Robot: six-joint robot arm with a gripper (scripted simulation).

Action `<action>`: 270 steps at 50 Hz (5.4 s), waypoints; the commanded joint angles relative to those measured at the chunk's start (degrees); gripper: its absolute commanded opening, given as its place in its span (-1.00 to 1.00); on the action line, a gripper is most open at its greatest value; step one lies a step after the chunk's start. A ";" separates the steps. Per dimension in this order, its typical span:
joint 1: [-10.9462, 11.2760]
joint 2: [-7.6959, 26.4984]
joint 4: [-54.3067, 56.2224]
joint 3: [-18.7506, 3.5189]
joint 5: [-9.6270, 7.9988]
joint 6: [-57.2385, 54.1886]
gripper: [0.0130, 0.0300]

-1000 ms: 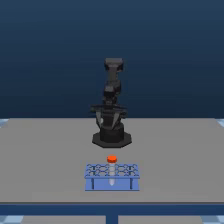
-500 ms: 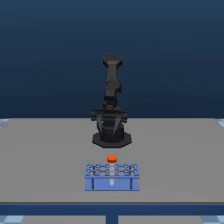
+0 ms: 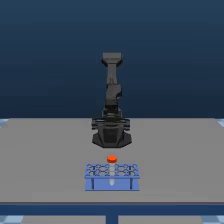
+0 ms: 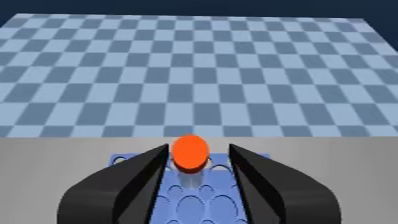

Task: Pick up the centrifuge tube on the rack

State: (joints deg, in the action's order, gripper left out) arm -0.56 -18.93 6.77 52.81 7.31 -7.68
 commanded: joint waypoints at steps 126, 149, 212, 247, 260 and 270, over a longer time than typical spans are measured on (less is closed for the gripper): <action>0.56 12.13 -6.67 -3.99 4.56 7.57 -1.00; 0.56 7.48 -6.45 -7.00 -3.10 7.34 -1.00; 0.56 5.43 -11.61 -8.85 -7.00 12.51 -1.00; 0.56 4.92 -11.83 -9.39 -8.06 12.72 -1.00; 0.56 4.63 -7.45 -9.70 -8.65 8.34 -1.00; 0.56 4.43 -6.57 -9.93 -9.09 7.46 -1.00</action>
State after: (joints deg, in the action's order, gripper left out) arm -0.01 -14.40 -0.02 43.01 -1.52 0.31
